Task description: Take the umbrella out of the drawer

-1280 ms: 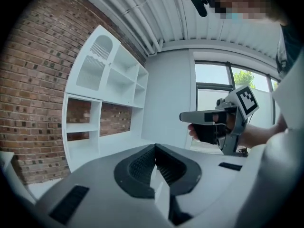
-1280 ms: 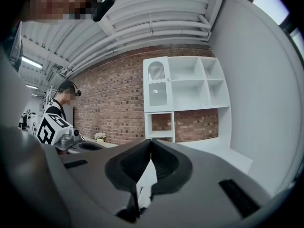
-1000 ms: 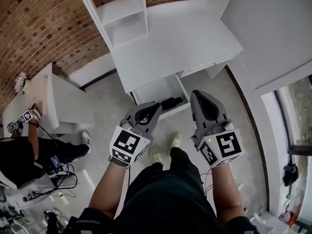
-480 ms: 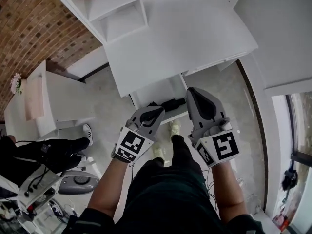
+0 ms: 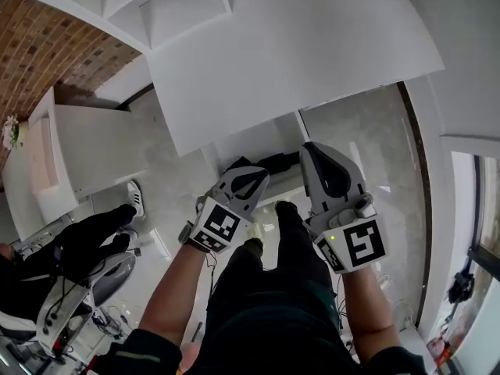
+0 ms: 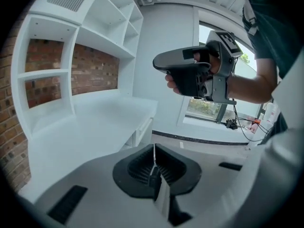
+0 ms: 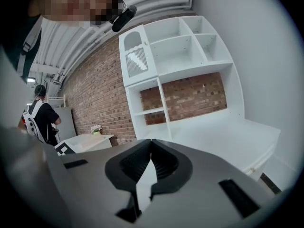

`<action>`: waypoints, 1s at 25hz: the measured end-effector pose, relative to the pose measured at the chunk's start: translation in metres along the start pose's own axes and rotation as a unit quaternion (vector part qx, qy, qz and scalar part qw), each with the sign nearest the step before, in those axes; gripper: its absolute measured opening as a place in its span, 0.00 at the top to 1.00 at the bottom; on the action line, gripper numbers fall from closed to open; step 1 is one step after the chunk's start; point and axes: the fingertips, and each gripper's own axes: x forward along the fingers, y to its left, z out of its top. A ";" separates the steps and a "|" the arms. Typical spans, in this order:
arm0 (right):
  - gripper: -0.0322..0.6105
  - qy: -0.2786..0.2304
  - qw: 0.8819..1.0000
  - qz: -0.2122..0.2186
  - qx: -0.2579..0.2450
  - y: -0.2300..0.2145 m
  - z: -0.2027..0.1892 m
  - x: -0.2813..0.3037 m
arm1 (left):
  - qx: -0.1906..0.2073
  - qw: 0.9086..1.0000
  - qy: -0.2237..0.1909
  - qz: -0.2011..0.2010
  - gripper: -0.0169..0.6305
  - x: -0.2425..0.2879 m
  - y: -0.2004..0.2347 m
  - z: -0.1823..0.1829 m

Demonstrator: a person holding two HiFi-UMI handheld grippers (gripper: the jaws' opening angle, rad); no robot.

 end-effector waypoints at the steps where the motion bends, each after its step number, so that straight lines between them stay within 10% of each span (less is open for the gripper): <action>1: 0.94 0.005 1.000 -0.001 0.004 -0.006 -0.008 0.002 | 0.003 1.000 0.009 -0.005 0.96 0.009 0.000 -0.008; 25: 0.94 0.042 0.998 -0.038 0.040 -0.070 -0.092 0.007 | 0.058 0.973 0.204 -0.094 0.69 0.134 0.005 -0.181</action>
